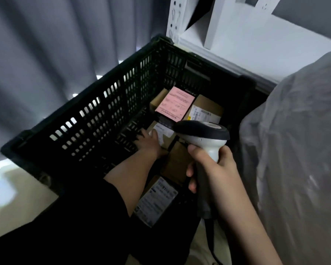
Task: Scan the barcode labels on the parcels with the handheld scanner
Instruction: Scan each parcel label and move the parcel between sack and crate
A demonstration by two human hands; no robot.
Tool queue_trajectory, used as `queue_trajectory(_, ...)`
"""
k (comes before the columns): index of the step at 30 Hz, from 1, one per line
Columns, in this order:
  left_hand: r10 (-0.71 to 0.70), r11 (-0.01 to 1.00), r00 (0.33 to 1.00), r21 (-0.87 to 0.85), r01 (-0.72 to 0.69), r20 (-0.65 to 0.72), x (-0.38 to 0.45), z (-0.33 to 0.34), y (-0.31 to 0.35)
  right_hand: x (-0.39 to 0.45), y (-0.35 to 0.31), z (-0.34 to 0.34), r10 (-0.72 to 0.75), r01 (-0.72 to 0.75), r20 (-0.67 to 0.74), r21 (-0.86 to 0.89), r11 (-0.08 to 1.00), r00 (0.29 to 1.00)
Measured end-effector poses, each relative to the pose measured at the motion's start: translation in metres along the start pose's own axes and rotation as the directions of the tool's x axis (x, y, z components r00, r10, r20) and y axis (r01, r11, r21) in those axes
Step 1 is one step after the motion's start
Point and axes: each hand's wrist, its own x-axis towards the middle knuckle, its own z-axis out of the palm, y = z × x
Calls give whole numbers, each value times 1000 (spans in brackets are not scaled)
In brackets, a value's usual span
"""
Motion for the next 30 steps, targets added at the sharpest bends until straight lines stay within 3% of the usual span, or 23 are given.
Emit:
queue_trajectory(6,-58,993,997,-106,53,-41,0,-3,3,3,12,-3,23,-23,-28,14,1000,999)
queue_trajectory(9,-54,998,996,-46,51,-68,-17,-25,-12,-1,9,-5,36,-35,-30,43,998,999)
queue_trajectory(12,27,998,998,62,-23,-65,-50,-64,-38,-14,-2,-9,34,-34,-13,49,998,999)
queue_trajectory(15,108,993,990,64,-102,-88,-100,-109,-65,-36,-20,-11,32,-35,45,77,996,998)
queue_trajectory(21,260,946,927,-122,-301,-271,-203,-166,-107,-82,-54,-10,-13,-15,148,182,983,989)
queue_trajectory(24,426,836,810,-166,-522,-402,-260,-176,-128,-104,-76,-18,-127,91,116,276,957,985)
queue_trajectory(27,621,687,587,-1,-727,-519,-317,-179,-141,-124,-91,-35,-204,162,97,331,930,974)
queue_trajectory(30,709,560,378,149,-815,-596,-361,-186,-143,-144,-99,-57,-249,183,218,286,941,944)
